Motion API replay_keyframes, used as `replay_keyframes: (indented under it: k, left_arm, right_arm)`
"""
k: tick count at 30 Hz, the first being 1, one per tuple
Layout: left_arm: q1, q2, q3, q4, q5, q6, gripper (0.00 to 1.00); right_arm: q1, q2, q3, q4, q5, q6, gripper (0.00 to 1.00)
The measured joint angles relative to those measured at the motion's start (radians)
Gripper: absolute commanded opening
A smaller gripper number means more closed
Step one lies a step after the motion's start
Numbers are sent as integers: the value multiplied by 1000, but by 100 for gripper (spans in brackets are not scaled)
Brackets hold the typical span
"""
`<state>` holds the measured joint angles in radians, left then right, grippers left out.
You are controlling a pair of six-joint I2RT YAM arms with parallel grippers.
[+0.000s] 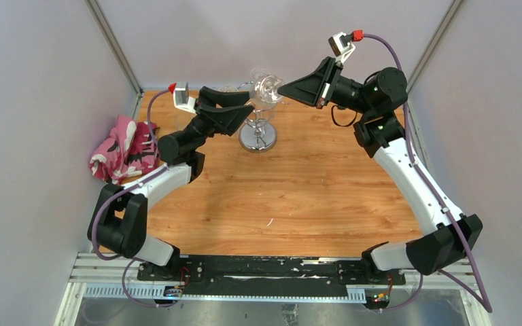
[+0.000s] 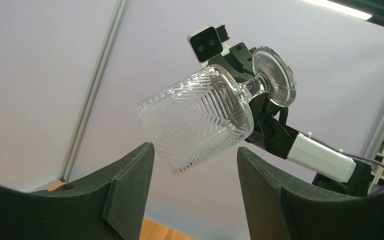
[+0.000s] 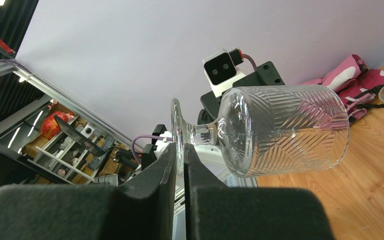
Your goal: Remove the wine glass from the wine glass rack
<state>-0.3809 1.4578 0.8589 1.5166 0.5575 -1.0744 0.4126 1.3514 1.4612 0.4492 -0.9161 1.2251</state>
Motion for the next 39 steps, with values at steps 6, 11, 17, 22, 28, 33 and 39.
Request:
replay_keyframes:
  k: [6,11,17,22,28,33,39]
  left_arm:
    - [-1,3,9,0,5,-11,66]
    - [-1,-2,9,-1,5,-23,64]
    - [10,-103,-25,-53,-3,-33,61]
    - [17,-248,-76,-68,-8,-34,61]
    - [17,-293,-82,-67,-2,-67,59]
    - [17,-299,-98,-67,4,-93,54]
    - [18,-308,-103,-41,17,-135,13]
  right_arm:
    - [19,37,0,67,-9,64,0]
    - [19,43,-17,113,-9,93,0]
    - [19,42,-78,249,-14,158,0]
    - [20,39,-103,340,-28,204,0]
    - [48,50,-102,390,-38,234,0]
    - [90,92,-92,390,-40,241,0]
    - [121,130,-50,367,-39,248,0]
